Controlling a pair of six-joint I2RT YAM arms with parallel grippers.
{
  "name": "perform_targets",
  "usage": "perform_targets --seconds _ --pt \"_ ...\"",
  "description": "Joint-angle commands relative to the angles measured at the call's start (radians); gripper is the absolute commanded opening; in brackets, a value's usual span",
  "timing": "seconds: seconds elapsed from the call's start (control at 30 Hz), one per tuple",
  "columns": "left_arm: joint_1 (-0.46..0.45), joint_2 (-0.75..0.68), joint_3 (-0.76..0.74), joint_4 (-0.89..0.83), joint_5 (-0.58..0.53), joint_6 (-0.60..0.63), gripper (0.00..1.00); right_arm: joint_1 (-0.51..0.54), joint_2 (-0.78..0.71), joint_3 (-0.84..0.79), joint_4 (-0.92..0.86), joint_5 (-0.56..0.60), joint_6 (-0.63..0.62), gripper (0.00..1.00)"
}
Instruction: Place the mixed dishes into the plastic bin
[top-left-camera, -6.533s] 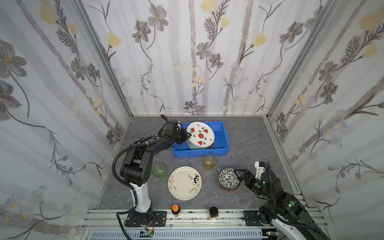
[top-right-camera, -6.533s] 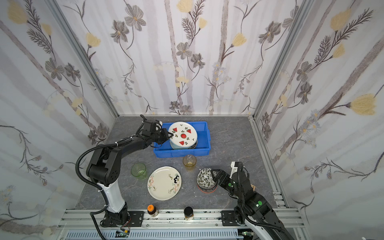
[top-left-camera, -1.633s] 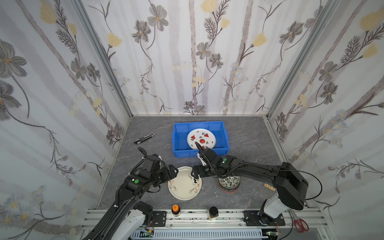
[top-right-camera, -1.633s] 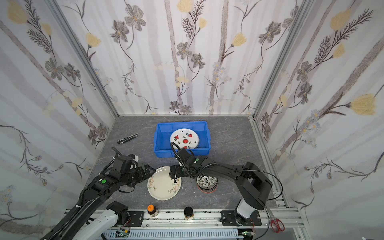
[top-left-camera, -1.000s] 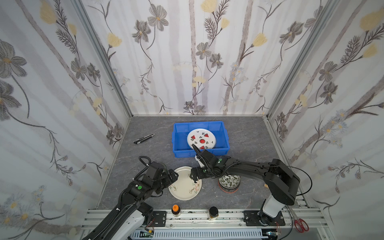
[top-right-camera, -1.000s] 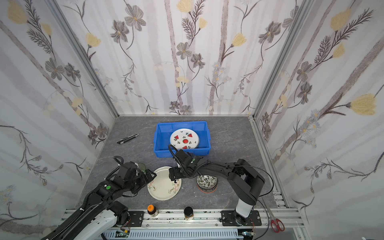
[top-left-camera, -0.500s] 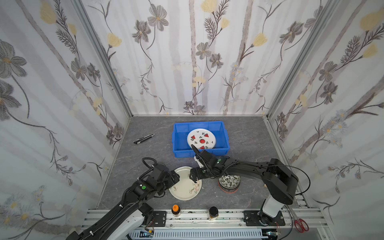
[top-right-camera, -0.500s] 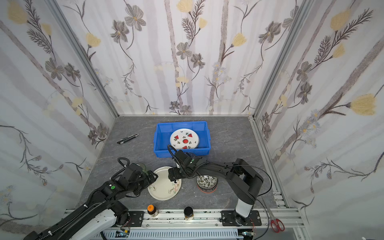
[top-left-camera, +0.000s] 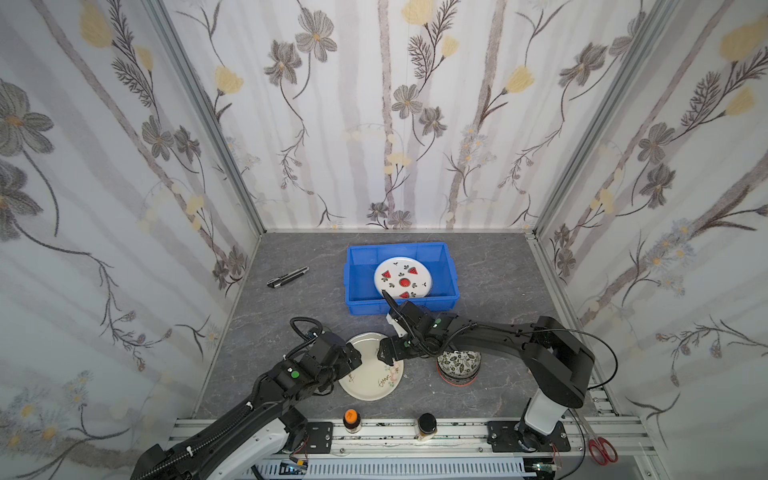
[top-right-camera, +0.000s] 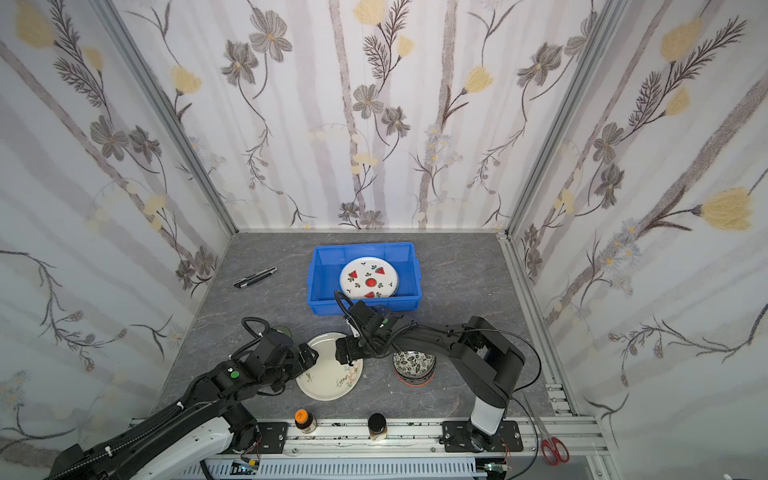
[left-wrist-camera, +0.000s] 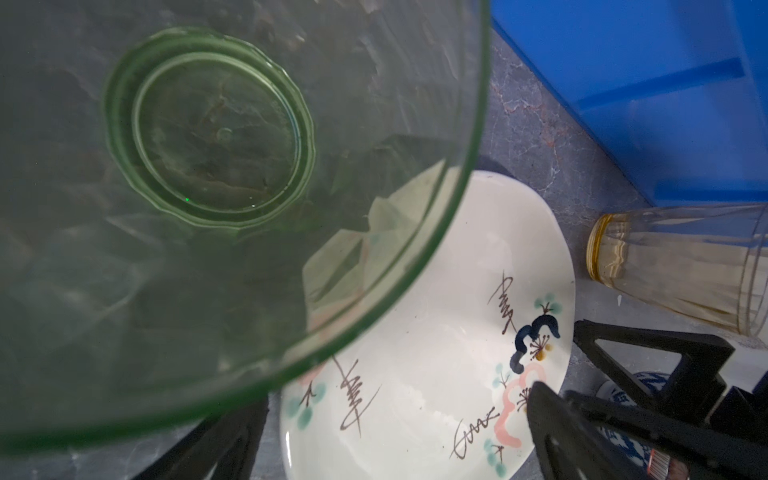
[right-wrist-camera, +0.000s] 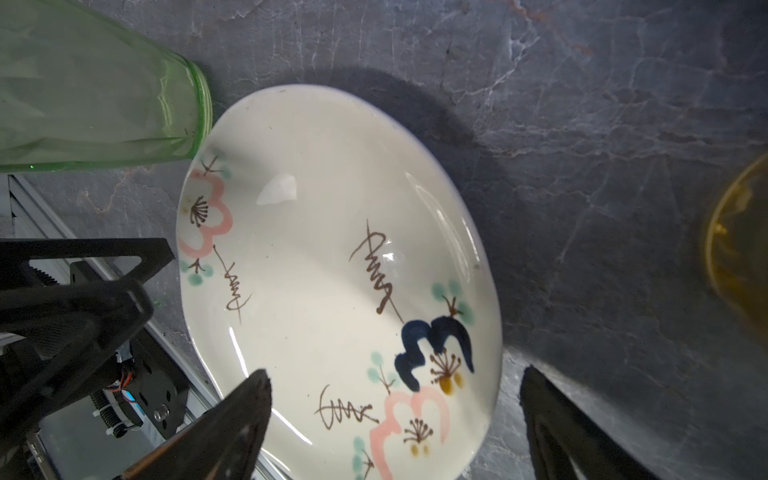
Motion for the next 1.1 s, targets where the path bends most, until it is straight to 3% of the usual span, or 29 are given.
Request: perform_targets --seconds 0.0,1.07 --pt "-0.006 0.011 -0.01 0.039 -0.037 -0.009 1.0 0.0 0.006 -0.004 0.058 -0.021 -0.003 0.92" --pt "-0.068 0.187 0.01 0.195 -0.067 -0.009 1.0 -0.001 -0.008 -0.05 0.12 -0.067 0.011 0.9"
